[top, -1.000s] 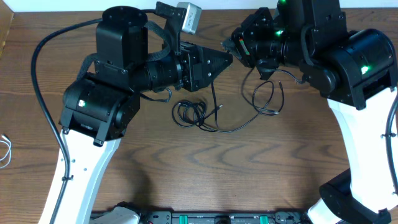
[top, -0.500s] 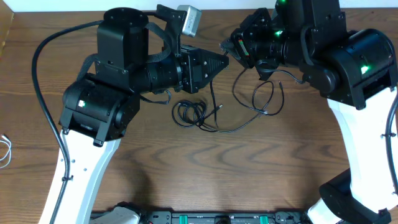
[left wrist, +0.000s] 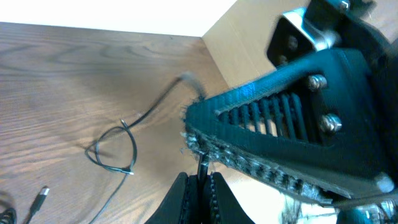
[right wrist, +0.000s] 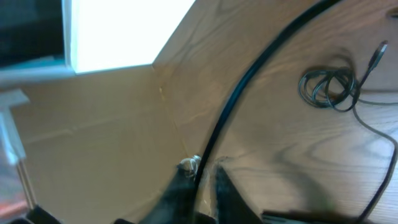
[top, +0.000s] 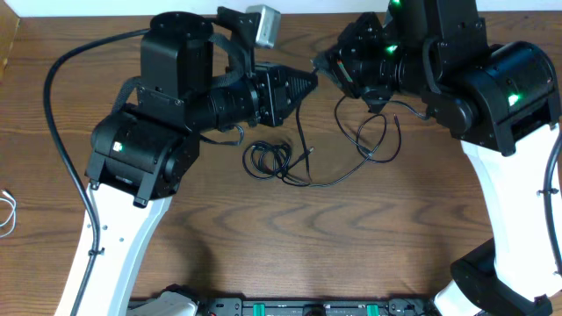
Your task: Untangle cables
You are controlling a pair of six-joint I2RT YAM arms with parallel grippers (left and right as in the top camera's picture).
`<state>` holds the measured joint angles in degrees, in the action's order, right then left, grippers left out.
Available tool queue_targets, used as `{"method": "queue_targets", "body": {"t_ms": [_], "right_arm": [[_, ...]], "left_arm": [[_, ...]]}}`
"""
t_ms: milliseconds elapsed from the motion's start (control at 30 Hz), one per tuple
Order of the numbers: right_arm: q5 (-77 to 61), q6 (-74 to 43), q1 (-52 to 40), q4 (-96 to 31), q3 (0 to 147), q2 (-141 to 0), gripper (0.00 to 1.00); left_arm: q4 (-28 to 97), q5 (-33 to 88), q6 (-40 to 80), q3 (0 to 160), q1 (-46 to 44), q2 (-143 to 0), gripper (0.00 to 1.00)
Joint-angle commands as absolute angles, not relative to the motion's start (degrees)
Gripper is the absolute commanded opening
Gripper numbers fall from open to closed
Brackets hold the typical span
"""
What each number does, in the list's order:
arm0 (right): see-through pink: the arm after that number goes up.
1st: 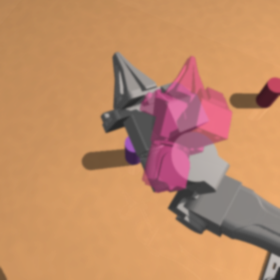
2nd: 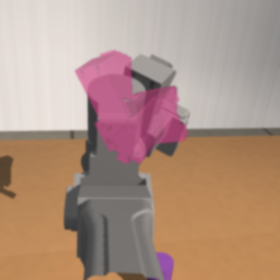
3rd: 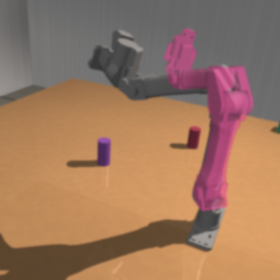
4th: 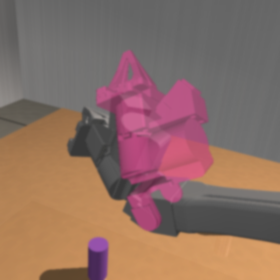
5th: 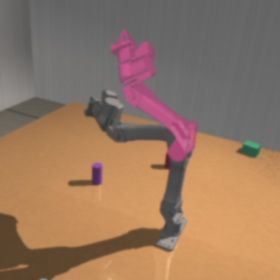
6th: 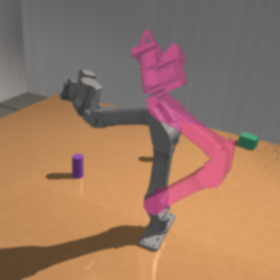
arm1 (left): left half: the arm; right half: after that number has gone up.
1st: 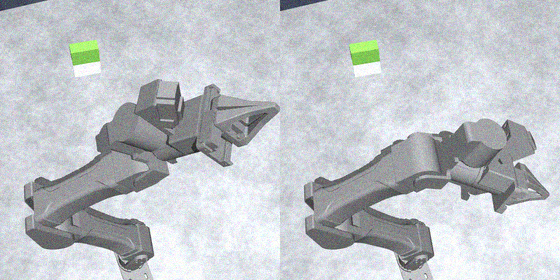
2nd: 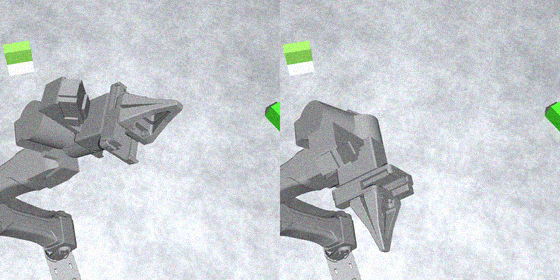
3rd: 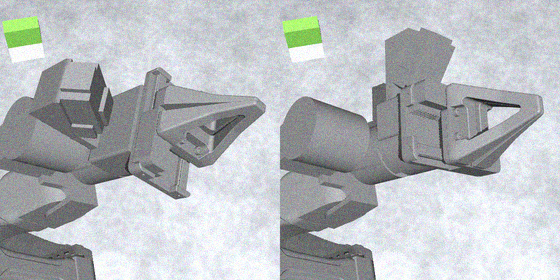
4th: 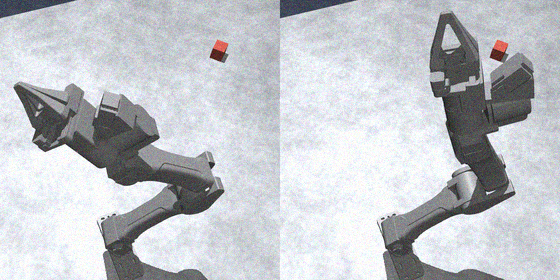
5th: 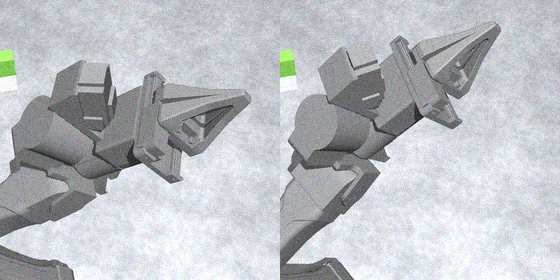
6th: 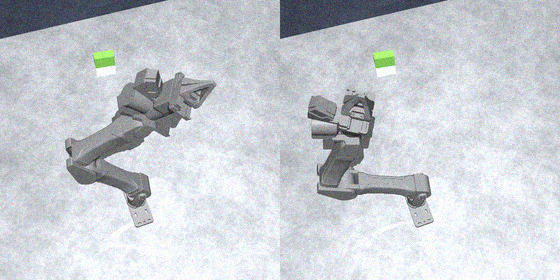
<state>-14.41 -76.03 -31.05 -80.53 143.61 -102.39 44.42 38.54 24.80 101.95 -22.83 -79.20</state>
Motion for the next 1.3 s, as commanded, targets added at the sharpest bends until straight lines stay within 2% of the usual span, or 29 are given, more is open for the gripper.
{"method": "queue_targets", "body": {"t_ms": [0, 67, 100, 167, 300, 500, 600, 733, 833, 1033, 1267], "right_arm": [[-11.55, -69.38, -31.16, -81.06, 143.81, -102.35, 0.36], [-9.04, -65.78, -31.16, -81.56, 143.81, -102.35, 0.64], [-7.84, -64.51, -31.16, -82.15, 143.81, -102.35, 0.73], [-5.52, -62.81, -30.96, -84.03, 143.81, -102.32, 0.86], [-0.89, -62.46, -29.67, -89.89, 143.81, -102.32, 0.99], [5.19, -62.39, -29.23, -97.30, 143.79, -102.32, 0.99], [5.23, -55.96, -29.30, -97.27, 143.72, -102.32, 0.99], [5.26, -49.43, -29.30, -97.27, 143.72, -102.32, 0.99], [5.26, -45.89, -29.30, -97.27, 143.72, -102.32, 0.99], [5.23, -39.29, -29.30, -97.30, 143.65, -102.32, 0.99], [5.21, -35.88, -29.65, -97.30, 142.56, -102.35, 0.99]], "left_arm": [[43.48, 35.53, 27.35, 106.26, -22.33, -78.87, 0.07], [43.07, 35.46, 27.44, 108.84, -22.33, -78.87, 0.07], [42.65, 35.22, 28.01, 109.97, -22.33, -78.87, 0.07], [41.06, 34.85, 28.93, 112.16, -22.31, -78.87, 0.08], [35.38, 34.79, 30.50, 115.85, -22.31, -78.87, 0.08], [22.76, 29.82, 35.31, 118.06, -22.26, -78.91, 0.07], [17.41, 23.16, 37.63, 118.06, -22.26, -79.00, 0.07], [17.15, 10.44, 37.50, 118.06, -21.96, -79.15, 0.07], [18.22, 5.21, 33.91, 118.06, -19.99, -79.88, 0.08], [23.46, 3.14, 30.72, 118.06, -10.96, -83.18, 0.07], [25.82, 3.16, 27.38, 118.04, 5.43, -90.06, 0.07]]}}
